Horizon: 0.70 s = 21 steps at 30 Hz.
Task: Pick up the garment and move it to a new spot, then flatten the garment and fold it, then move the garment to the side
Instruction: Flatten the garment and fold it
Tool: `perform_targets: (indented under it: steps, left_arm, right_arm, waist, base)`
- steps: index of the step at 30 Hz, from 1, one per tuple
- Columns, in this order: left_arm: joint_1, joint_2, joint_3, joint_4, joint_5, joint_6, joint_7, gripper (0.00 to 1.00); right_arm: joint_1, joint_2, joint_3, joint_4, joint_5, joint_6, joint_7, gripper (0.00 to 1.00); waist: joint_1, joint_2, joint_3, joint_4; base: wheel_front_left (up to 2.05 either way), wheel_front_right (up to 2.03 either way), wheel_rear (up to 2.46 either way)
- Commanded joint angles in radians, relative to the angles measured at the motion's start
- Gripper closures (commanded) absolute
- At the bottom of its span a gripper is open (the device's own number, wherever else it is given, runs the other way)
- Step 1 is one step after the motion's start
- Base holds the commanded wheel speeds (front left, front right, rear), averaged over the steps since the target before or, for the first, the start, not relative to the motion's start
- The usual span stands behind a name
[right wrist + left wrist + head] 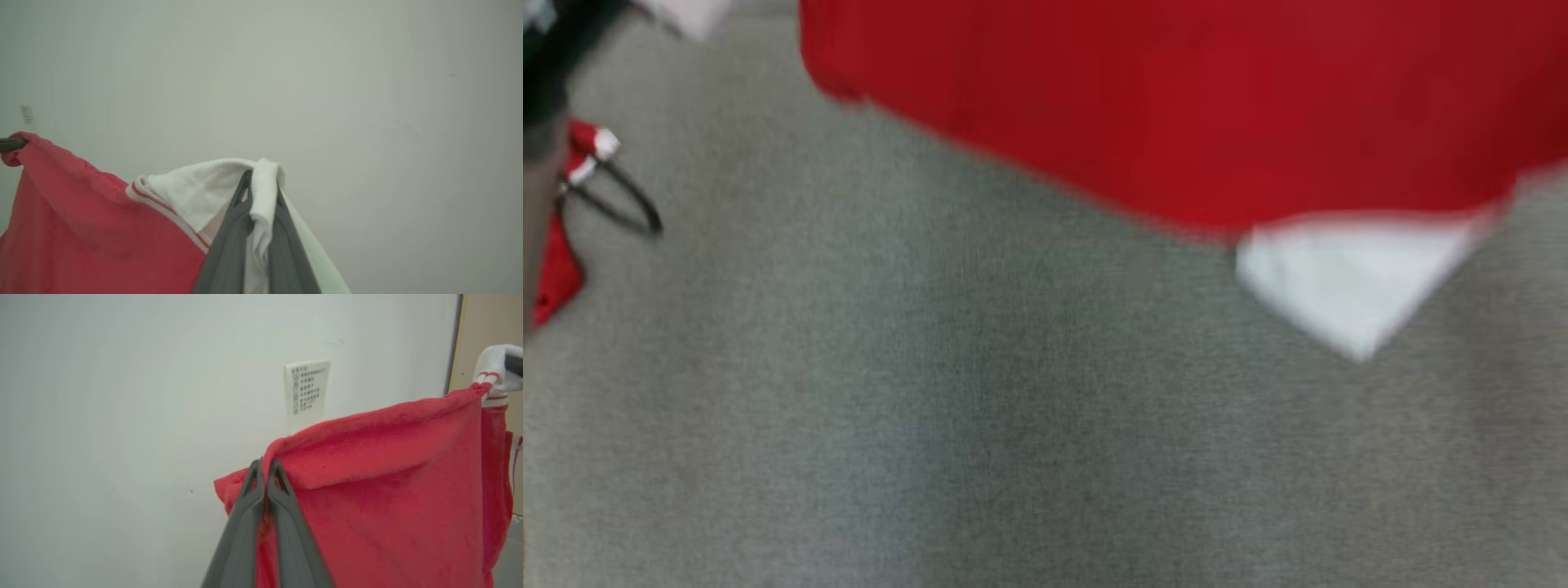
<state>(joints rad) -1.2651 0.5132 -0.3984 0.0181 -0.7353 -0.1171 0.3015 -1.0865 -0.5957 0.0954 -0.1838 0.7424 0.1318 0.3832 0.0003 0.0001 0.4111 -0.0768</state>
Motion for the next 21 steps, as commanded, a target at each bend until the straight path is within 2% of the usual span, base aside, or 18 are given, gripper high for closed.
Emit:
perform_targets:
  steps: [1,3,6,10,14,16,19,21]
  left_arm:
    - [-0.086,-0.017,-0.005,0.070,0.055,-0.004,-0.069,1.00]
    - [-0.175,-0.053,-0.014,0.177,0.110,-0.007,-0.169,1.00]
    - [-0.279,-0.097,-0.024,0.320,0.170,-0.010,-0.327,1.00]
    - [-0.296,-0.128,-0.056,0.443,0.205,-0.012,-0.513,1.00]
    - [-0.149,-0.133,-0.107,0.464,0.201,-0.014,-0.564,1.00]
    - [-0.029,-0.114,-0.139,0.392,0.252,-0.014,-0.566,1.00]
    - [0.233,-0.117,-0.108,0.289,0.267,-0.012,-0.565,1.00]
    - [0.397,-0.140,-0.080,0.230,0.273,-0.013,-0.565,1.00]
  right_arm:
    - [-0.110,0.053,0.023,0.071,-0.064,-0.003,-0.036,1.00]
    - [-0.241,0.117,0.059,0.162,-0.143,-0.003,-0.090,1.00]
    - [-0.367,0.175,0.103,0.269,-0.209,-0.003,-0.189,1.00]
    - [-0.353,0.177,0.149,0.312,-0.211,-0.003,-0.300,1.00]
    - [-0.126,0.126,0.166,0.245,-0.166,-0.003,-0.381,1.00]
    - [0.041,0.103,0.152,0.193,-0.136,-0.003,-0.407,1.00]
    - [0.333,0.062,0.108,0.113,-0.098,-0.003,-0.437,1.00]
    - [0.522,0.055,0.076,0.070,-0.085,-0.003,-0.455,1.00]
  waist:
    - [-0.0003,-0.0001,0.110,0.029]
    - [-0.0003,-0.0001,0.140,0.027]
    - [-0.0003,-0.0001,0.168,0.023]
    - [-0.0003,-0.0001,0.165,0.016]
    - [-0.0003,-0.0001,0.119,0.013]
    - [-0.0003,-0.0001,0.083,0.011]
    - [-0.0003,-0.0001,0.031,0.021]
    - [-0.0003,-0.0001,-0.010,0.032]
  base:
    - [0.00,0.00,0.00]
    - [0.00,0.00,0.00]
    - [0.00,0.00,0.00]
    - [0.00,0.00,0.00]
    - [0.00,0.00,0.00]
    - [0.00,0.00,0.00]
    - [0.00,0.00,0.00]
    - [0.00,0.00,0.00]
